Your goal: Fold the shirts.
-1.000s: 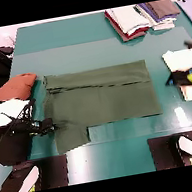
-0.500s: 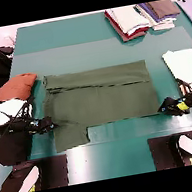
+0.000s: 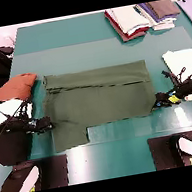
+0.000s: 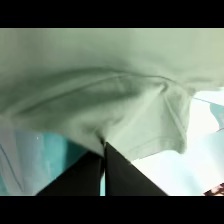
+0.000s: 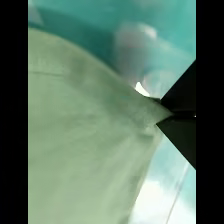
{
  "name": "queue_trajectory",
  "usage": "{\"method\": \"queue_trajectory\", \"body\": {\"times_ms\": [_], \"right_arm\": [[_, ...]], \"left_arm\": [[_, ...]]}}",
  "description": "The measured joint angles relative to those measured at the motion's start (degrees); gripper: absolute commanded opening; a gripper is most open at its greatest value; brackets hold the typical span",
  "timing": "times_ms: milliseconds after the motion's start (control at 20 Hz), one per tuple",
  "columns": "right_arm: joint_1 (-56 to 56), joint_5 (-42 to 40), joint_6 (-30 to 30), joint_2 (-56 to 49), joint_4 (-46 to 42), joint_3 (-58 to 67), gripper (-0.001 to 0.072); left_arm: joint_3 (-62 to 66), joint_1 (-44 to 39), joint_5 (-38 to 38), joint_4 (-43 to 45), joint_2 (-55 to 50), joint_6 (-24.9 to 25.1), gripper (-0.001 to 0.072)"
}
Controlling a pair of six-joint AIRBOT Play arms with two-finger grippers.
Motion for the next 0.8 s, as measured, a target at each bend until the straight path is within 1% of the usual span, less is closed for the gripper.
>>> {"method": "queue_trajectory", "body": {"times_ms": [200, 300, 400, 450, 600, 800], "right_arm": [[0.2, 6.3, 0.0, 7.8, -6.6, 2.5, 0.0015], [-0.9, 7.8, 0.3, 11.5, -8.7, 3.5, 0.0015], [-1.8, 8.0, 0.4, 13.2, -9.8, 4.7, 0.0015], [-2.1, 7.7, 0.5, 13.2, -10.2, 5.4, 0.0015], [-2.0, 5.8, 0.7, 9.4, -11.0, 8.7, 0.0015], [0.7, 2.9, 0.9, -0.2, -11.3, 16.3, 0.0015]], "left_arm": [[0.3, 0.0, -5.5, 0.8, 7.6, -2.7, 0.0022], [0.8, 0.0, -8.4, 0.7, 10.2, -3.7, 0.0022], [1.7, 0.0, -8.7, 0.6, 11.1, -4.1, 0.0022], [2.3, 0.0, -8.2, 0.6, 11.0, -4.2, 0.0022], [4.8, 0.0, -2.3, 0.4, 7.7, -2.8, 0.0023], [11.8, 0.0, 6.8, -0.3, -3.4, 1.1, 0.0023]]}}
